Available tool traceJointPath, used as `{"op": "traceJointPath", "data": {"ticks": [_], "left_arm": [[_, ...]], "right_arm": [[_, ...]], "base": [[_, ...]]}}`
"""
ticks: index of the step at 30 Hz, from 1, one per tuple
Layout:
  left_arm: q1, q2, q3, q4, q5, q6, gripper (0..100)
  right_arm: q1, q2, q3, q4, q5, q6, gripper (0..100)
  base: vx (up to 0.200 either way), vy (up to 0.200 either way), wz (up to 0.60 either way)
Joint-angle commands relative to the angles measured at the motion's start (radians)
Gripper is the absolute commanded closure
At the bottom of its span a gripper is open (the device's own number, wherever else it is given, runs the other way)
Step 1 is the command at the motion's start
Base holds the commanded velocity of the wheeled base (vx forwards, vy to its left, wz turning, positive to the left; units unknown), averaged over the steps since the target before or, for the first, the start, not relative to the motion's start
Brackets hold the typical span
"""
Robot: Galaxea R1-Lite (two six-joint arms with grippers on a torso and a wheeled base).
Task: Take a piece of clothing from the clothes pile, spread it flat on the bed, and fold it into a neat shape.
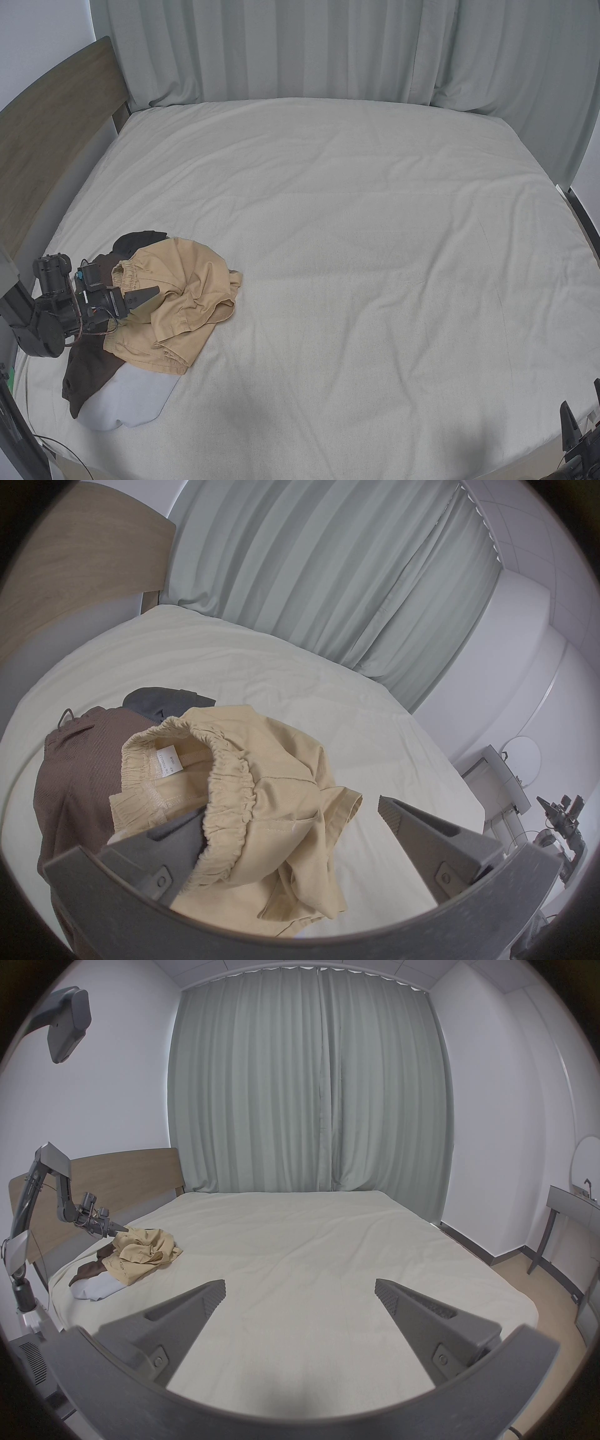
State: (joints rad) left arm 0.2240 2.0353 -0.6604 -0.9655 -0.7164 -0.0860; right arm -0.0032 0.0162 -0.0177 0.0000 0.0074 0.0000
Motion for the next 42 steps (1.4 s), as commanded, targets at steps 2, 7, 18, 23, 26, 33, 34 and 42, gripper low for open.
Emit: {"op": "traceJointPath", "data": {"ticks": [2, 7, 18, 23, 26, 33, 34, 42], "left_arm": [[-0.005, 0.025, 0.001, -0.015, 0.000, 0.002, 0], [-0.006, 0.040, -0.002, -0.051, 0.005, -0.001, 100], [-0.006, 0.026, 0.021, -0.070, -0.006, -0.001, 100], [-0.015, -0.038, 0.059, -0.096, -0.011, -0.018, 100], [-0.028, -0.087, 0.087, -0.099, -0.011, -0.037, 100], [-0.068, -0.165, 0.139, -0.119, -0.011, -0.075, 100], [-0.074, -0.173, 0.139, -0.121, -0.009, -0.086, 100], [-0.121, -0.230, 0.194, -0.167, -0.003, -0.127, 100]], "right_arm": [[0.000, -0.016, 0.018, 0.000, 0.000, 0.000, 0], [-0.001, -0.016, 0.018, 0.000, 0.000, 0.000, 0], [-0.001, -0.016, 0.018, 0.000, 0.000, 0.000, 0], [-0.001, -0.016, 0.018, 0.000, 0.000, 0.000, 0], [-0.001, -0.016, 0.018, 0.000, 0.000, 0.000, 0], [-0.001, -0.016, 0.018, 0.000, 0.000, 0.000, 0], [-0.001, -0.016, 0.018, 0.000, 0.000, 0.000, 0], [-0.001, -0.016, 0.018, 0.000, 0.000, 0.000, 0]], "base": [[0.000, 0.000, 0.00], [0.000, 0.000, 0.00], [0.000, 0.000, 0.00], [0.000, 0.000, 0.00], [0.000, 0.000, 0.00], [0.000, 0.000, 0.00], [0.000, 0.000, 0.00], [0.000, 0.000, 0.00]]}}
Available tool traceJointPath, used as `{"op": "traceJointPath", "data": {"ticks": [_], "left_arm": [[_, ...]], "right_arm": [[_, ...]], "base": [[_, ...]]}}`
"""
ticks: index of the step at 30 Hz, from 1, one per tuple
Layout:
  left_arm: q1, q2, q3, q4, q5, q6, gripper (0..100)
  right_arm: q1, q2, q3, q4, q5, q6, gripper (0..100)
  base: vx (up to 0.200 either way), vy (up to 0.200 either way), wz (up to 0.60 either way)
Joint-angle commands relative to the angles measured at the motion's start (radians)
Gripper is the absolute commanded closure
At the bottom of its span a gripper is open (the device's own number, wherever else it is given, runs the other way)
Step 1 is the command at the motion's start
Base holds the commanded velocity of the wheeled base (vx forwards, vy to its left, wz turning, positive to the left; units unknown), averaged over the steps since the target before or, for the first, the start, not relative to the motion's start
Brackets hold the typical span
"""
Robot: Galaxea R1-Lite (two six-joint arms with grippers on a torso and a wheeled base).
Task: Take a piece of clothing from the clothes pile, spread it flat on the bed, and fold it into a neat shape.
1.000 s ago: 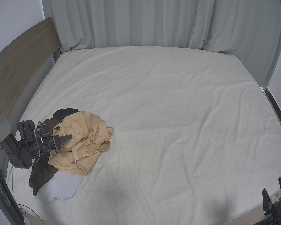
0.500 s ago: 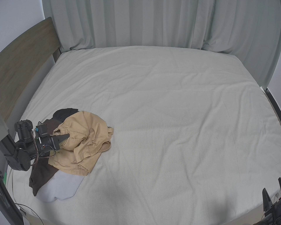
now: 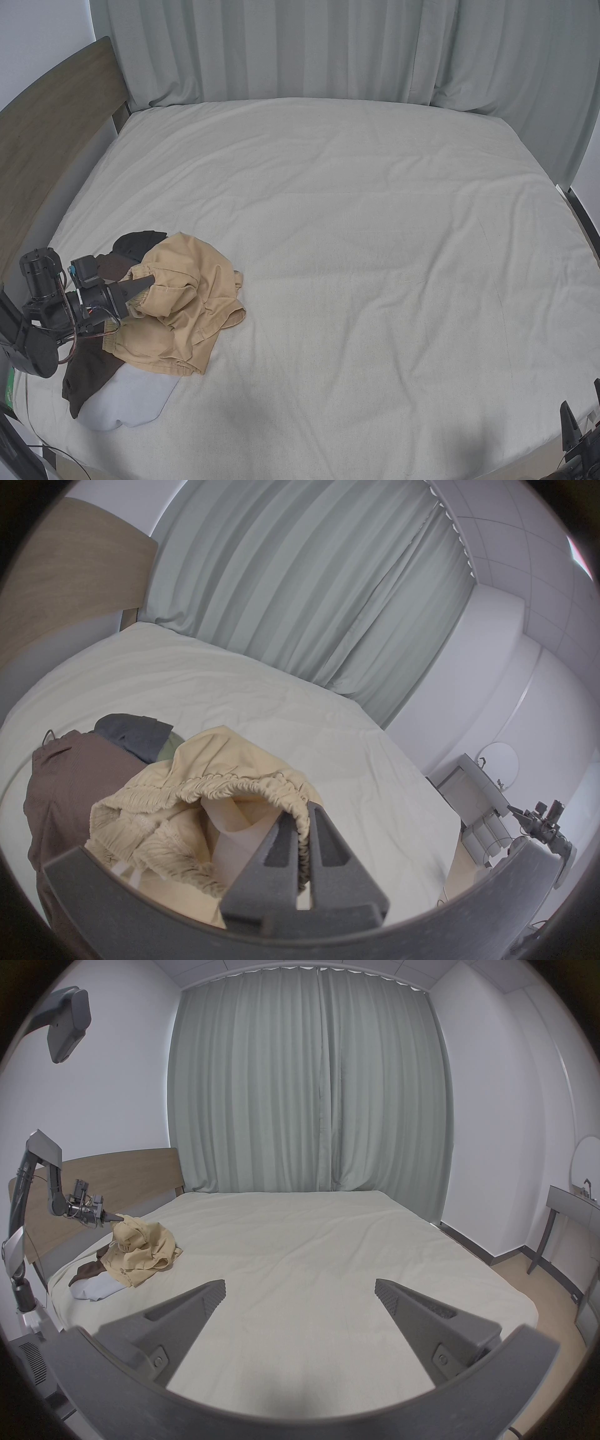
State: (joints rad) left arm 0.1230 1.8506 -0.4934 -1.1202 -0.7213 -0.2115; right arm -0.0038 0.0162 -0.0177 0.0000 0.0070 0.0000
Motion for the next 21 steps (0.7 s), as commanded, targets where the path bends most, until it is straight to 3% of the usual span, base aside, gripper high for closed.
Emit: {"op": "traceJointPath", "data": {"ticks": [1, 9, 13, 21], "left_arm": [[-0.022, -0.047, 0.032, -0.021, 0.003, -0.002, 100], [-0.042, -0.047, 0.073, -0.078, 0.010, -0.014, 100], [-0.069, -0.065, 0.095, -0.132, 0.036, -0.071, 100], [-0.163, -0.071, 0.116, -0.250, 0.172, -0.235, 100]], "right_arm": [[-0.001, -0.016, 0.018, 0.000, 0.001, 0.000, 0], [-0.001, -0.016, 0.018, 0.000, 0.001, 0.000, 0], [-0.001, -0.016, 0.018, 0.000, 0.001, 0.000, 0], [-0.001, -0.016, 0.018, 0.000, 0.001, 0.000, 0]], "base": [[0.000, 0.000, 0.00], [0.000, 0.000, 0.00], [0.000, 0.000, 0.00], [0.000, 0.000, 0.00]]}}
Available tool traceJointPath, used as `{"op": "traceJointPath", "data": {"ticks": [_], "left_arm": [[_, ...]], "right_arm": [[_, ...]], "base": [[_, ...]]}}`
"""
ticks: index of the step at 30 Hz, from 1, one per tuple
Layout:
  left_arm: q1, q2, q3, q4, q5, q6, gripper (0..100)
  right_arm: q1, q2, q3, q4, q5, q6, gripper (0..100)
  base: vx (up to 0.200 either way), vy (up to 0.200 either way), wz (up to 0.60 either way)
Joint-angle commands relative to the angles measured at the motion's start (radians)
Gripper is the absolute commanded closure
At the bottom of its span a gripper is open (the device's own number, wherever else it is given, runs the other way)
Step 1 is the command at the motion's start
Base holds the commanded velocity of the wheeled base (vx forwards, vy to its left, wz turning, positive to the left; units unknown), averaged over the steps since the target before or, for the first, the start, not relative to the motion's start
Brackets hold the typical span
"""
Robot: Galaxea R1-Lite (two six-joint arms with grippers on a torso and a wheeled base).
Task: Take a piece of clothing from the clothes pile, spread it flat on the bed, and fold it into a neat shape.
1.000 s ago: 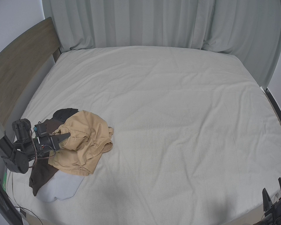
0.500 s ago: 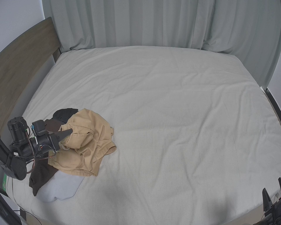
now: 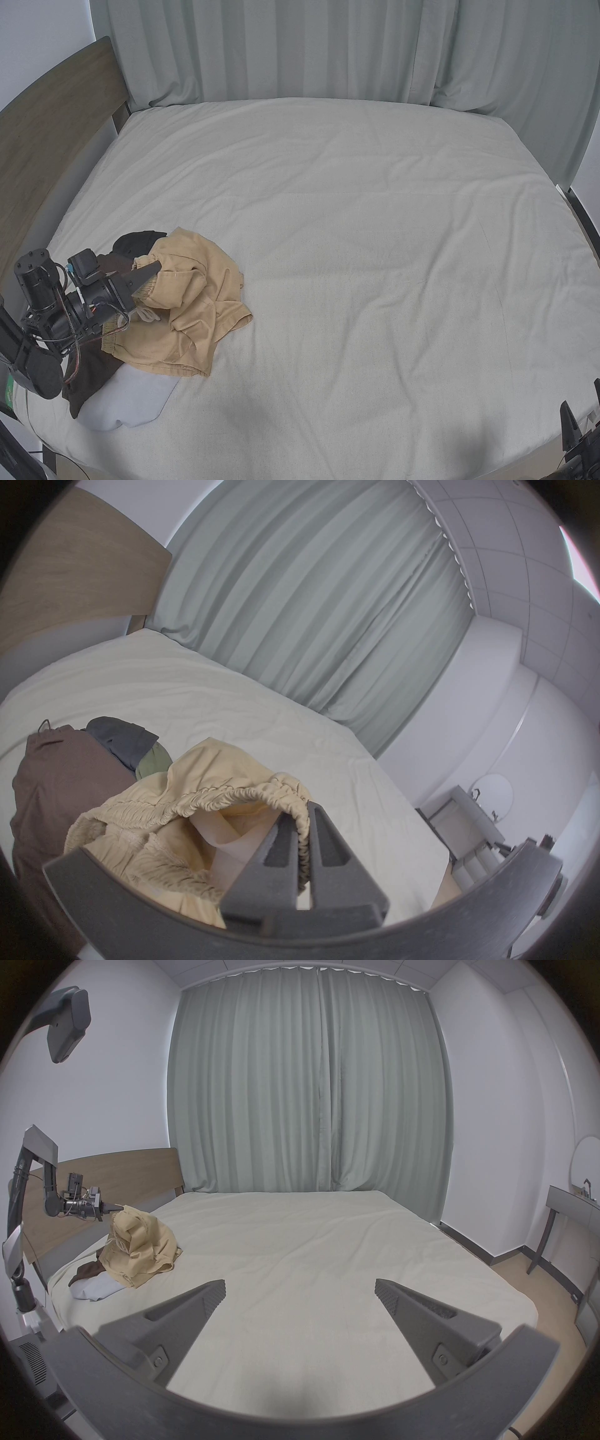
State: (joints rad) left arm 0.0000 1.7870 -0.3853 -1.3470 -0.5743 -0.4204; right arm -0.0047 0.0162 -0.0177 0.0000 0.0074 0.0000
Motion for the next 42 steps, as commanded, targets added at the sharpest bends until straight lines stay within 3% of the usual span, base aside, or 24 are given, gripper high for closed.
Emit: {"op": "traceJointPath", "data": {"ticks": [1, 12, 16, 19, 22, 27, 36, 40, 42], "left_arm": [[-0.055, -0.008, 0.009, -0.037, 0.051, -0.052, 100], [-0.192, -0.012, 0.029, -0.193, 0.306, -0.276, 100], [-0.275, -0.057, 0.028, -0.199, 0.444, -0.368, 100], [-0.318, -0.103, 0.025, -0.196, 0.484, -0.440, 100], [-0.348, -0.135, 0.029, -0.188, 0.505, -0.452, 100], [-0.408, -0.175, 0.016, -0.188, 0.613, -0.477, 100], [-0.476, -0.294, -0.014, -0.138, 0.660, -0.489, 100], [-0.517, -0.380, -0.072, -0.043, 0.665, -0.503, 100], [-0.537, -0.445, -0.129, 0.069, 0.663, -0.517, 100]], "right_arm": [[0.000, -0.016, 0.018, 0.000, 0.000, 0.000, 0], [0.000, -0.016, 0.018, 0.000, 0.000, 0.000, 0], [0.000, -0.016, 0.018, 0.000, 0.000, 0.000, 0], [0.000, -0.016, 0.018, 0.000, 0.000, 0.002, 0], [0.000, -0.016, 0.018, 0.000, -0.001, 0.000, 0], [0.000, -0.016, 0.018, 0.000, -0.001, 0.000, 0], [0.000, -0.016, 0.018, 0.000, 0.000, 0.000, 0], [0.000, -0.016, 0.018, 0.000, 0.000, 0.000, 0], [0.000, -0.016, 0.018, 0.000, 0.000, 0.000, 0]], "base": [[0.000, 0.000, 0.00], [0.000, 0.000, 0.00], [0.000, 0.000, 0.00], [0.000, 0.000, 0.00], [0.000, 0.000, 0.00], [0.000, 0.000, 0.00], [0.000, 0.000, 0.00], [0.000, 0.000, 0.00], [0.000, 0.000, 0.00]]}}
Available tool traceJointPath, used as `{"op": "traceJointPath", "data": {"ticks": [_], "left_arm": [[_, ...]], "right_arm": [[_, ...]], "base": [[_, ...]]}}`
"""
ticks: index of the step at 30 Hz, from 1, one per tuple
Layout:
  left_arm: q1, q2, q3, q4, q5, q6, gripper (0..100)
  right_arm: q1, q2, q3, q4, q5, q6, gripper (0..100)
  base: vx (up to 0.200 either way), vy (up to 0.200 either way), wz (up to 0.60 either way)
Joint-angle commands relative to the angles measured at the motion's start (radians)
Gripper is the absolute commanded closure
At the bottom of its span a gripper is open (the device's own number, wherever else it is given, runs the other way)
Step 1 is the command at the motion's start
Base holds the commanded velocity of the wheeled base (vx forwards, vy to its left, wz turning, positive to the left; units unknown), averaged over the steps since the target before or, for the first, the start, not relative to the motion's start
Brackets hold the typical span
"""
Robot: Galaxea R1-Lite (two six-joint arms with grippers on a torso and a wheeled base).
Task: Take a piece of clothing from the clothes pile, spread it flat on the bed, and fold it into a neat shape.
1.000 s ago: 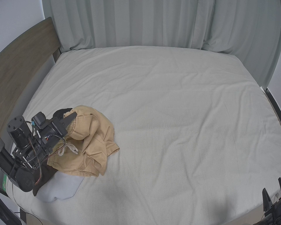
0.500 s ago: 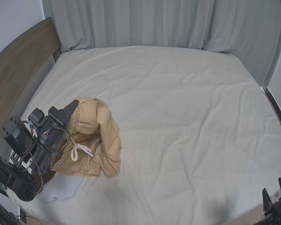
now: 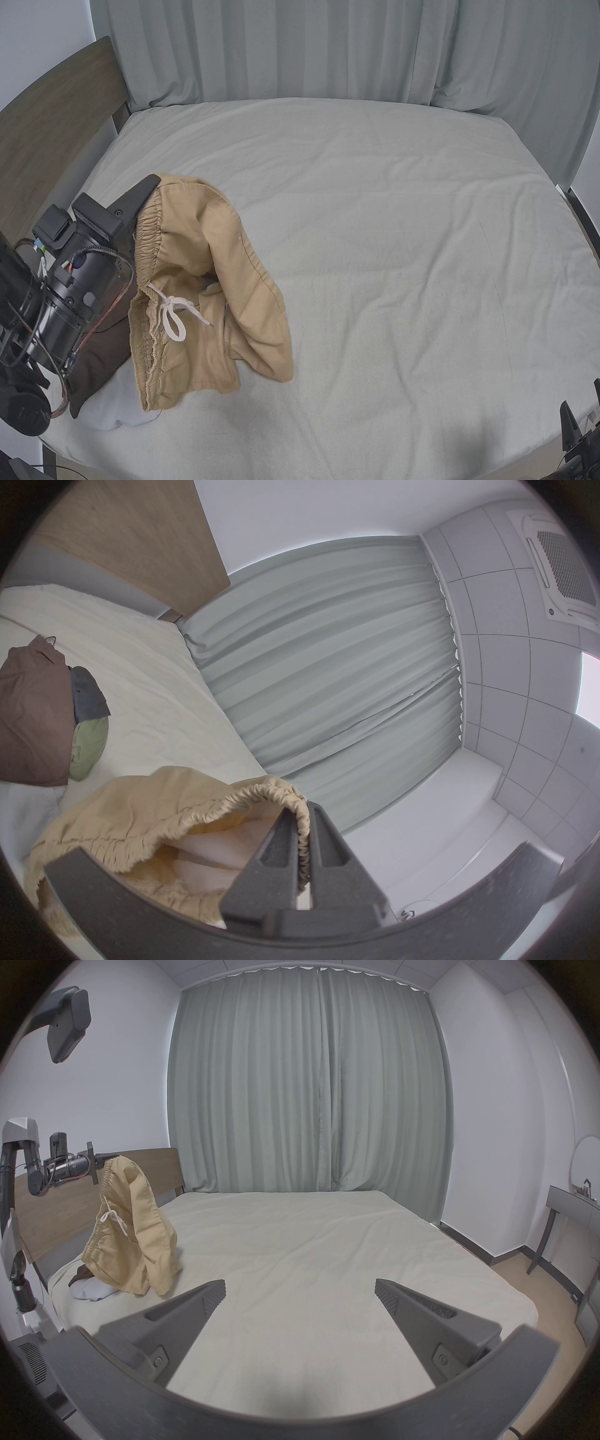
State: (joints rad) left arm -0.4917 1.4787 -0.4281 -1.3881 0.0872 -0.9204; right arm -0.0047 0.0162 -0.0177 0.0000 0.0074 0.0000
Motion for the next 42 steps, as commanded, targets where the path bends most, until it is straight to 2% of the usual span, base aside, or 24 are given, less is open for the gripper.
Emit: {"op": "traceJointPath", "data": {"ticks": [1, 5, 8, 19, 27, 32, 37, 42], "left_arm": [[-0.056, -0.153, -0.100, 0.138, 0.002, -0.021, 100], [-0.093, -0.233, -0.146, 0.268, 0.002, -0.048, 100], [-0.093, -0.242, -0.136, 0.304, 0.002, -0.048, 100], [-0.084, -0.181, -0.080, 0.307, 0.005, -0.041, 100], [-0.097, -0.044, -0.066, 0.297, 0.003, -0.029, 100], [-0.171, 0.066, -0.092, 0.277, 0.002, -0.015, 100], [-0.304, 0.190, -0.196, 0.256, 0.006, -0.009, 100], [-0.383, 0.304, -0.293, 0.247, 0.006, -0.008, 100]], "right_arm": [[0.000, -0.016, 0.018, 0.000, 0.000, 0.000, 0], [0.000, -0.016, 0.018, 0.000, 0.000, 0.000, 0], [0.000, -0.016, 0.018, 0.000, 0.000, 0.002, 0], [0.000, -0.016, 0.018, 0.000, 0.000, 0.003, 0], [0.000, -0.016, 0.018, 0.000, -0.001, 0.003, 0], [0.000, -0.016, 0.018, 0.000, -0.001, 0.003, 0], [0.000, -0.016, 0.018, 0.000, -0.001, 0.003, 0], [0.000, -0.016, 0.018, 0.000, -0.001, 0.003, 0]], "base": [[0.000, 0.000, 0.00], [0.000, 0.000, 0.00], [0.000, 0.000, 0.00], [0.000, 0.000, 0.00], [0.000, 0.000, 0.00], [0.000, 0.000, 0.00], [0.000, 0.000, 0.00], [0.000, 0.000, 0.00]]}}
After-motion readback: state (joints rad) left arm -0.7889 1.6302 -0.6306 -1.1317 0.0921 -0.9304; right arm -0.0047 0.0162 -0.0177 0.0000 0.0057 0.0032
